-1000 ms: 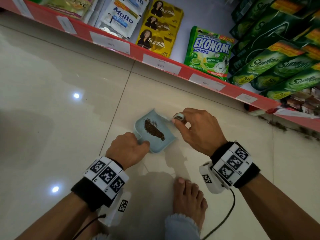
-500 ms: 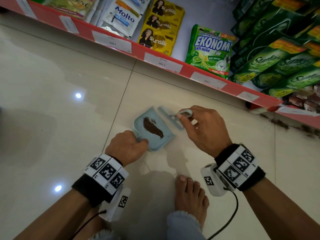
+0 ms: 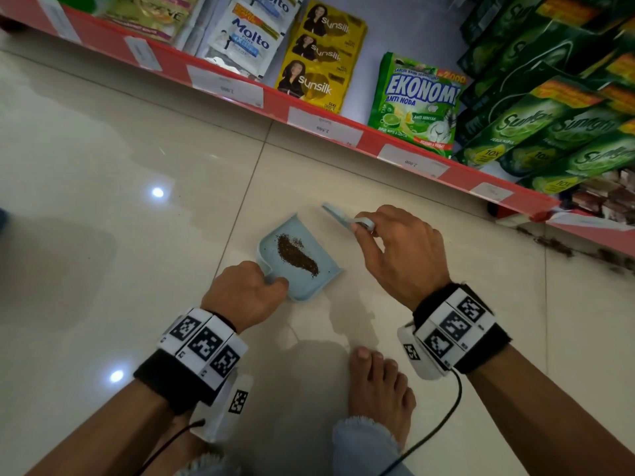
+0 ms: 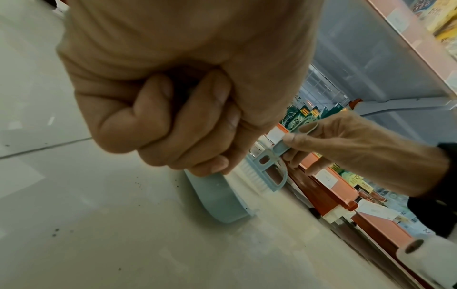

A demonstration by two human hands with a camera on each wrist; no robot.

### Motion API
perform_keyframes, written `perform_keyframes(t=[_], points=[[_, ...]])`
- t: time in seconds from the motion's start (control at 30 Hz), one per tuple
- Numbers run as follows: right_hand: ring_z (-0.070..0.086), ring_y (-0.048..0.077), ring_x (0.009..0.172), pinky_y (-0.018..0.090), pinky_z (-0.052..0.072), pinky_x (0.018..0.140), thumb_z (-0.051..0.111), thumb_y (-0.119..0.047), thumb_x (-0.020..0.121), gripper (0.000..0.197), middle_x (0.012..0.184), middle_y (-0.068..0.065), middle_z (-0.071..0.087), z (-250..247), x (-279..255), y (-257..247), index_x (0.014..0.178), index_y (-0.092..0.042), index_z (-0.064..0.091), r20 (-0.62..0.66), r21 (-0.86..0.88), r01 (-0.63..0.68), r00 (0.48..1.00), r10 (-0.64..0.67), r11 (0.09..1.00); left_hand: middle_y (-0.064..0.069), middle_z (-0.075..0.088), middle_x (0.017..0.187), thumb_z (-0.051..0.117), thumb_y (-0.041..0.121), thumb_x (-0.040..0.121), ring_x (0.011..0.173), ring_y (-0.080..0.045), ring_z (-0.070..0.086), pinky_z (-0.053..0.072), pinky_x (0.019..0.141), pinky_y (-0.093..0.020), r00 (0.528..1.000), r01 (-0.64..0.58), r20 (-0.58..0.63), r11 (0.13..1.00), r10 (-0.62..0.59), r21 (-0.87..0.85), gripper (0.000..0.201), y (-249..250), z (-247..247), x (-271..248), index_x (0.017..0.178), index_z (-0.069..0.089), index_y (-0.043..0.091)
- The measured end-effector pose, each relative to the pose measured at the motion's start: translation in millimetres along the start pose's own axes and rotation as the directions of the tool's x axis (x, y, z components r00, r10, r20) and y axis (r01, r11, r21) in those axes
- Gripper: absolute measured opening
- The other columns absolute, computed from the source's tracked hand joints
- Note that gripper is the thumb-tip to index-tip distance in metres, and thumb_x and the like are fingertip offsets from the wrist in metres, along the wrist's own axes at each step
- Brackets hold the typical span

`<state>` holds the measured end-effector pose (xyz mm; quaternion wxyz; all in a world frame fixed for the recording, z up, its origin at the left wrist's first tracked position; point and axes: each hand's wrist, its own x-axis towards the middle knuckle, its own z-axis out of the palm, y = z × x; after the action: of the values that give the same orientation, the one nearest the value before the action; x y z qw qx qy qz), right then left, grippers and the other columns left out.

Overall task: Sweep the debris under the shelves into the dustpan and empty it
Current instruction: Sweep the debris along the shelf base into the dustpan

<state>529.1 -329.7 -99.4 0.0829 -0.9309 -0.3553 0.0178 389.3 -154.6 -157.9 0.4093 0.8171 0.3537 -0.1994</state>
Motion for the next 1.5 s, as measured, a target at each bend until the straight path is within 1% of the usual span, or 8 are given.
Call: perform_keyframes(t=[0.27,0.43,0.57,0.67,0.87,1.03,1.2,1.5], points=[[0.059,0.014,0.069,0.038,0.054,0.059,0.044,-0.043,0.1,0.035,0.081,-0.006,0.063,6,-11,-12,0.093,-0.02,0.07,0.108,0.312,0.069,0.988,-0.107,0.948,-0.002,0.047,0.062,0.061,0.045,0.088,0.066,-0.024,0.051,0.036,0.06,-0.029,1.0,0.02,0.017,1.0,-0.02,0.002,0.047,-3,-2,-1,0.059,0.037,0.015],[0.058,0.016,0.073,0.033,0.051,0.059,0.047,-0.039,0.1,0.028,0.089,-0.008,0.06,3,-1,-9,0.109,-0.026,0.07,0.019,0.03,0.016,1.0,-0.017,0.999,-0.002,0.046,0.06,0.061,0.044,0.088,0.063,-0.022,0.049,0.035,0.058,-0.029,1.0,0.017,0.009,1.0,-0.017,0.001,0.048,-6,-3,-2,0.058,0.036,0.015],[0.059,0.013,0.075,0.034,0.051,0.064,0.044,-0.041,0.1,0.03,0.091,-0.01,0.061,7,-5,-13,0.103,-0.026,0.069,0.212,0.137,0.109,0.968,-0.137,0.984,-0.002,0.047,0.06,0.061,0.044,0.088,0.062,-0.022,0.049,0.036,0.058,-0.028,1.0,0.015,0.01,1.0,-0.015,0.0,0.048,-8,-5,-2,0.058,0.037,0.014],[0.059,0.011,0.072,0.036,0.053,0.06,0.042,-0.045,0.1,0.033,0.089,-0.012,0.063,4,-6,-14,0.099,-0.027,0.069,0.112,0.231,0.11,0.984,-0.138,0.967,-0.002,0.046,0.059,0.061,0.043,0.088,0.06,-0.02,0.048,0.035,0.057,-0.028,1.0,0.006,0.008,1.0,-0.006,-0.003,0.049,-11,-5,-3,0.057,0.036,0.014],[0.061,0.02,0.075,0.033,0.05,0.062,0.042,-0.039,0.101,0.031,0.089,-0.005,0.064,1,5,-10,0.1,-0.024,0.069,0.1,-0.027,0.025,0.995,-0.023,0.999,-0.001,0.046,0.057,0.061,0.043,0.088,0.055,-0.017,0.045,0.033,0.054,-0.027,1.0,0.016,0.0,1.0,-0.016,0.007,0.049,-14,-5,-2,0.057,0.037,0.014],[0.06,0.012,0.07,0.035,0.053,0.061,0.039,-0.048,0.101,0.04,0.083,-0.01,0.065,5,-8,-22,0.095,-0.023,0.07,0.207,0.228,0.072,0.971,-0.12,0.971,-0.001,0.044,0.056,0.061,0.043,0.088,0.053,-0.016,0.043,0.031,0.052,-0.026,1.0,0.01,0.008,1.0,-0.01,0.006,0.049,-14,-8,-3,0.056,0.036,0.015],[0.06,0.016,0.071,0.033,0.051,0.058,0.044,-0.043,0.1,0.029,0.087,-0.009,0.064,4,-2,-17,0.097,-0.027,0.069,-0.007,0.101,0.005,1.0,-0.004,0.995,0.0,0.043,0.055,0.061,0.043,0.088,0.052,-0.015,0.043,0.03,0.051,-0.026,1.0,-0.007,0.0,1.0,0.007,0.004,0.05,-17,-8,-3,0.055,0.036,0.015],[0.059,0.014,0.074,0.036,0.052,0.062,0.043,-0.038,0.1,0.029,0.09,-0.008,0.062,19,-27,-39,0.103,-0.028,0.069,0.152,0.213,0.065,0.983,-0.099,0.975,0.0,0.043,0.053,0.052,0.055,0.078,0.054,-0.019,0.045,0.034,0.058,-0.027,0.995,-0.064,0.073,0.998,0.064,-0.005,0.05,-18,-14,-5,0.052,0.036,0.016]])
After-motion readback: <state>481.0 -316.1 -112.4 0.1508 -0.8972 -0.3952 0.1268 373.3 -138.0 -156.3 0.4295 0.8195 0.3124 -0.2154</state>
